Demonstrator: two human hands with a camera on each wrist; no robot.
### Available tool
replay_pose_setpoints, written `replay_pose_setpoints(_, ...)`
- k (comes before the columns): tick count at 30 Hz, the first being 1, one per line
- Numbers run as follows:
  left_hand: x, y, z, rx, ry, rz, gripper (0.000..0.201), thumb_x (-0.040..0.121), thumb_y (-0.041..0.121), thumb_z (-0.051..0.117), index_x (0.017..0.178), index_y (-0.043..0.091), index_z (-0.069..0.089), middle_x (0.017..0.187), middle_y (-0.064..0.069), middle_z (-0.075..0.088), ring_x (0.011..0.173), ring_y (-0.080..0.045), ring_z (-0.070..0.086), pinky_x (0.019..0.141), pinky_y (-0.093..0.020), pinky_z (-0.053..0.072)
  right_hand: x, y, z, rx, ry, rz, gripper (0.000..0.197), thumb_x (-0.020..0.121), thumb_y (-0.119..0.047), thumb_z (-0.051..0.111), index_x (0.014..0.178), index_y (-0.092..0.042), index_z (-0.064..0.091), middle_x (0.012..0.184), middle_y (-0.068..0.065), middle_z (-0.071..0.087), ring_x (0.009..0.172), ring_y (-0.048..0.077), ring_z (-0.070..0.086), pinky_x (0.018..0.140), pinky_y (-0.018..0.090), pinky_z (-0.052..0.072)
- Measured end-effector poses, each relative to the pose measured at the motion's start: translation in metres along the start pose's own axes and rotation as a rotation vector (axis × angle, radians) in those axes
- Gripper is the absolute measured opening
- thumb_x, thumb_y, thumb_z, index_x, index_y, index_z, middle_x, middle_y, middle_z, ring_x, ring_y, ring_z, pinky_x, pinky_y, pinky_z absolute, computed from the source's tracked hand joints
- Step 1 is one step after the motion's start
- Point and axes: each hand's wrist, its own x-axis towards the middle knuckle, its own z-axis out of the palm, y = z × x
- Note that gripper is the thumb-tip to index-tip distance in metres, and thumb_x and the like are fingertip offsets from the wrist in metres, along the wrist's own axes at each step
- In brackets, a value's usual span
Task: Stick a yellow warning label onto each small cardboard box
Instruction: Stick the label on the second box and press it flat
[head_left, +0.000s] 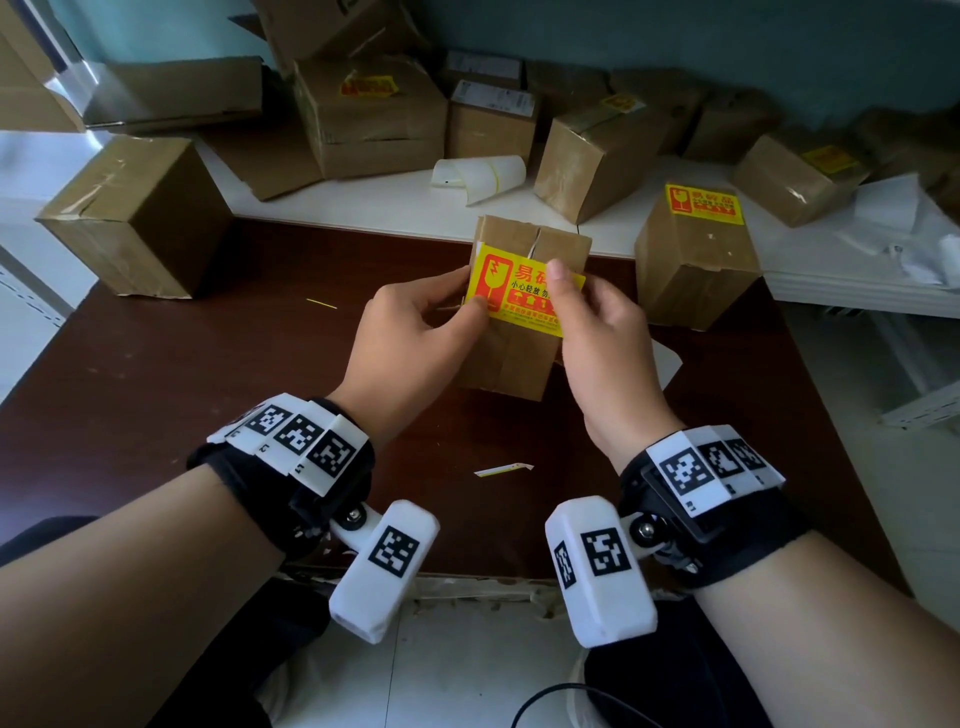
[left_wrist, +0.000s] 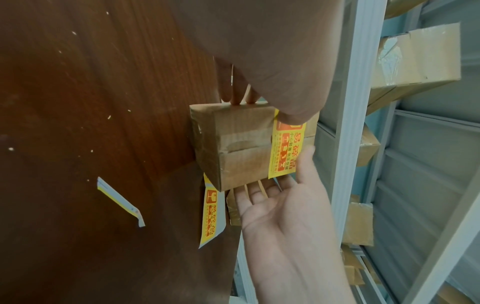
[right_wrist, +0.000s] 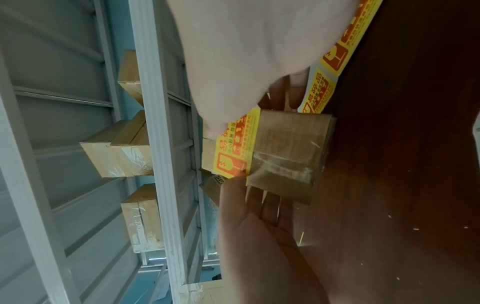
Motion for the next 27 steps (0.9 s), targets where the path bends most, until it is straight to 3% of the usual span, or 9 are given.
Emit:
replay_pose_setpoints(4, -0.002, 0.001, 0.003, -0.024, 0.005, -0.015, 0.034, 0.103, 0.034, 0.062, 0.131, 0.035, 0.081, 0.109, 0.013, 0.085, 0.109, -0.010, 0.079, 0.094, -0.051, 0.064, -0.002, 0.007, 0.004, -0.045, 0.008, -0.032, 0.048, 0.082, -0.067, 0.085, 0.118, -0.038, 0.073, 0.117, -0.012, 0.079, 0.112, 0.007, 0.075, 0.102, 0.046, 0.062)
replay_pose_setpoints(7, -0.002, 0.001, 0.004, -0.020, 0.004, -0.003, 0.034, 0.103, 0.036, 0.060, 0.129, 0.043, 0.080, 0.104, 0.008, 0.085, 0.096, -0.020, 0.079, 0.088, -0.057, 0.063, -0.002, 0.006, 0.004, -0.090, 0.009, -0.040, 0.022, 0.100, -0.058, 0.073, 0.113, -0.041, 0.073, 0.113, -0.015, 0.079, 0.111, 0.003, 0.072, 0.105, 0.046, 0.060)
replay_pose_setpoints(9, -0.001, 0.001, 0.003, -0.017, 0.005, -0.014, 0.036, 0.102, 0.038, 0.059, 0.133, 0.042, 0.079, 0.102, 0.009, 0.085, 0.088, -0.015, 0.074, 0.083, -0.054, 0.062, -0.001, 0.002, 0.002, -0.054, 0.025, -0.005, 0.022, 0.111, -0.055, 0.055, 0.107, -0.042, 0.073, 0.111, -0.016, 0.080, 0.110, 0.003, 0.073, 0.108, 0.045, 0.059)
replay_pose_setpoints(11, -0.001, 0.001, 0.002, -0.016, -0.002, -0.034, 0.040, 0.102, 0.039, 0.059, 0.137, 0.038, 0.077, 0.107, 0.014, 0.085, 0.097, -0.008, 0.075, 0.087, -0.053, 0.064, 0.000, -0.002, -0.001, 0.022, 0.043, 0.054, 0.031, 0.115, -0.054, 0.046, 0.109, -0.040, 0.073, 0.111, -0.014, 0.081, 0.109, 0.002, 0.074, 0.109, 0.042, 0.058)
replay_pose_setpoints(13, -0.001, 0.001, 0.004, -0.015, -0.006, -0.032, 0.043, 0.100, 0.039, 0.059, 0.139, 0.033, 0.077, 0.113, 0.018, 0.083, 0.110, -0.003, 0.076, 0.095, -0.046, 0.064, -0.001, -0.005, -0.001, 0.060, 0.007, 0.064, 0.029, 0.110, -0.057, 0.055, 0.113, -0.036, 0.074, 0.111, -0.013, 0.082, 0.109, 0.002, 0.076, 0.108, 0.042, 0.059)
replay_pose_setpoints(17, -0.002, 0.000, 0.006, -0.031, 0.006, -0.020, 0.053, 0.095, 0.047, 0.061, 0.142, 0.027, 0.075, 0.118, 0.014, 0.083, 0.115, -0.004, 0.076, 0.099, -0.045, 0.064, -0.004, 0.001, 0.001, -0.004, 0.005, 0.014, 0.036, 0.088, -0.053, 0.089, 0.116, -0.034, 0.075, 0.111, -0.014, 0.082, 0.106, 0.003, 0.077, 0.101, 0.042, 0.063)
replay_pose_setpoints(20, 0.000, -0.001, 0.002, -0.030, 0.007, -0.030, 0.054, 0.095, 0.050, 0.059, 0.143, 0.031, 0.074, 0.114, 0.016, 0.084, 0.112, -0.009, 0.078, 0.097, -0.049, 0.064, -0.004, 0.001, 0.002, -0.054, -0.005, 0.002, 0.015, 0.102, -0.058, 0.068, 0.106, -0.047, 0.076, 0.111, -0.016, 0.081, 0.110, 0.005, 0.075, 0.107, 0.049, 0.060)
replay_pose_setpoints(23, 0.003, -0.003, 0.001, -0.045, 0.009, -0.047, 0.056, 0.094, 0.053, 0.059, 0.143, 0.031, 0.074, 0.115, 0.016, 0.084, 0.112, -0.008, 0.077, 0.097, -0.048, 0.064, -0.005, -0.006, 0.001, 0.047, -0.009, 0.080, 0.029, 0.112, -0.058, 0.051, 0.100, -0.051, 0.076, 0.107, -0.021, 0.082, 0.105, 0.000, 0.076, 0.108, 0.047, 0.060)
replay_pose_setpoints(27, 0.001, -0.004, 0.006, -0.035, 0.043, -0.036, 0.056, 0.090, 0.052, 0.064, 0.137, 0.024, 0.078, 0.110, 0.009, 0.084, 0.109, -0.011, 0.077, 0.092, -0.037, 0.061, -0.008, -0.006, 0.003, 0.047, -0.010, 0.047, 0.031, 0.096, -0.059, 0.077, 0.114, -0.035, 0.077, 0.110, -0.016, 0.083, 0.105, 0.002, 0.077, 0.105, 0.043, 0.060)
